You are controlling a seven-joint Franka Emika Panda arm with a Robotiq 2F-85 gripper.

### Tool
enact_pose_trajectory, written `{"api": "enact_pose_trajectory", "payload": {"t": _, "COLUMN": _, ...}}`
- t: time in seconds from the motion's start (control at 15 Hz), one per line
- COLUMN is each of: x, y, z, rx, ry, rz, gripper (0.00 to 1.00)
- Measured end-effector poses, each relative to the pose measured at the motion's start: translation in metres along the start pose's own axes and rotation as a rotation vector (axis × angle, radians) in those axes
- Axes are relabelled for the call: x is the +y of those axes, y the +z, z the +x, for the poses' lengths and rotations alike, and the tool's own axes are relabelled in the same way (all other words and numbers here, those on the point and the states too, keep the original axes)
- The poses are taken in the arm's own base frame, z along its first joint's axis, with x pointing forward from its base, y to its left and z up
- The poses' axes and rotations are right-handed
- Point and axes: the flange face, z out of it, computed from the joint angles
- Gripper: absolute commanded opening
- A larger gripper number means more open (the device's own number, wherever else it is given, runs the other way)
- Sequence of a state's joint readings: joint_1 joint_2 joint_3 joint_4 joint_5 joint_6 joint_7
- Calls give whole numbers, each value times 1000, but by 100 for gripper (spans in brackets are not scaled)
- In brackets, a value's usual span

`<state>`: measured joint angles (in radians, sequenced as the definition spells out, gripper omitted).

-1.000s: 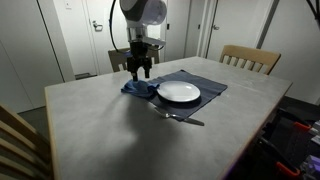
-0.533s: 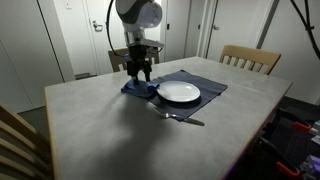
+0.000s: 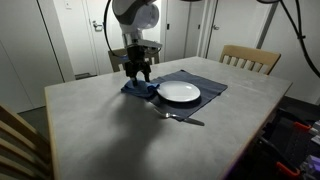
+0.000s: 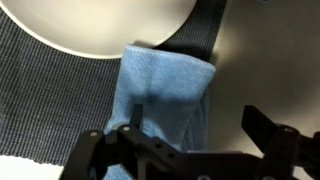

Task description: Wipe the white plate with the blue towel

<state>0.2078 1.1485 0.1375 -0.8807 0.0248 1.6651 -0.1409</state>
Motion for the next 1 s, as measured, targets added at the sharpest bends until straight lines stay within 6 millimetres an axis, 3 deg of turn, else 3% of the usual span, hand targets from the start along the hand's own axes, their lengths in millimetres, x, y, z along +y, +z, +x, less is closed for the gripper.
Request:
{"api": "enact_pose_trajectory", "payload": {"t": 0.2, "x": 3, "y": 2, "z": 5, "rx": 19, "ry": 49, "rz": -3, "gripper": 99}}
{"api": "enact_pose_trajectory", "payload": {"t": 0.33, "x": 4, "y": 2, "z": 9, "rx": 46, "ry": 85, "rz": -5, "gripper": 92}}
{"api": "enact_pose_trajectory", "payload": {"t": 0.4, "x": 5, "y": 1, "z": 11, "rx": 60, "ry": 100, "rz": -6, "gripper": 68}}
{"api": "enact_pose_trajectory", "payload": {"t": 0.53, "x": 5, "y": 2, "z": 13, "rx": 81, "ry": 126, "rz": -7, "gripper": 62}}
{"api": "enact_pose_trajectory", "payload": {"t": 1.0, "x": 8, "y": 5, "z": 15, "rx": 85, "ry": 164, "rz": -10, "gripper": 12}}
